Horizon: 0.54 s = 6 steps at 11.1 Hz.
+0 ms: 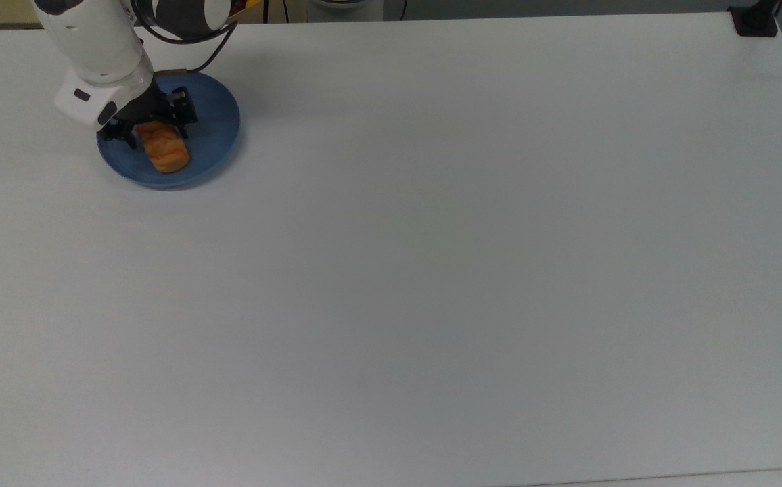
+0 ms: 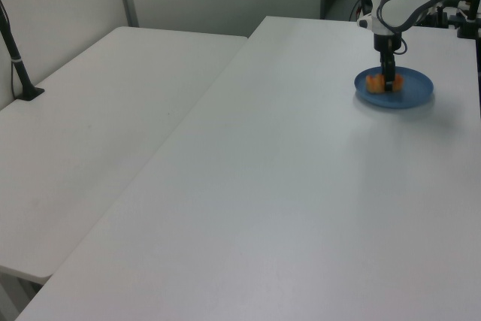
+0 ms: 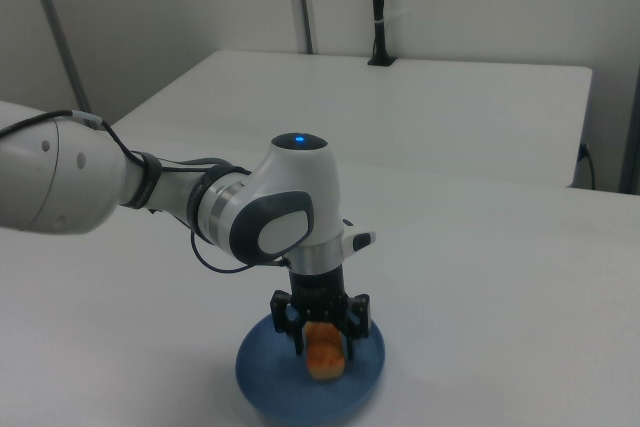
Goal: Put the bread on the table
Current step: 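Close the gripper on the bread and lift it off the plate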
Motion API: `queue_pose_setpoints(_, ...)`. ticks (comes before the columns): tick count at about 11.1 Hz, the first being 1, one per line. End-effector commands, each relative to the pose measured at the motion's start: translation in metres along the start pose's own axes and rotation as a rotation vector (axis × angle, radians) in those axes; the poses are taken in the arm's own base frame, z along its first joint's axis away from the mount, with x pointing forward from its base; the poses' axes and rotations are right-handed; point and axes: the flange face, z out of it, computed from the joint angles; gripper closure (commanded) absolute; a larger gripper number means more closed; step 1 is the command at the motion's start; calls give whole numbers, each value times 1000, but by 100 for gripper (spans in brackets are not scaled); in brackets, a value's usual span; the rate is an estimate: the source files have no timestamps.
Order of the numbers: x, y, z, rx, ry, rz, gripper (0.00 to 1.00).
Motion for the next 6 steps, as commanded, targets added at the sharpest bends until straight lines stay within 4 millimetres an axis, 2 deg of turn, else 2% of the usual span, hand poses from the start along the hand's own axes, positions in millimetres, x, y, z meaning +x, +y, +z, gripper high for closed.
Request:
queue_pose_setpoints(1, 1, -1, -3, -19, 5, -15, 42)
queue_pose_setpoints(2, 1, -2, -3, -18, 4, -13, 50)
queue_pose_setpoints(6, 5, -7, -9, -20, 6, 11, 71)
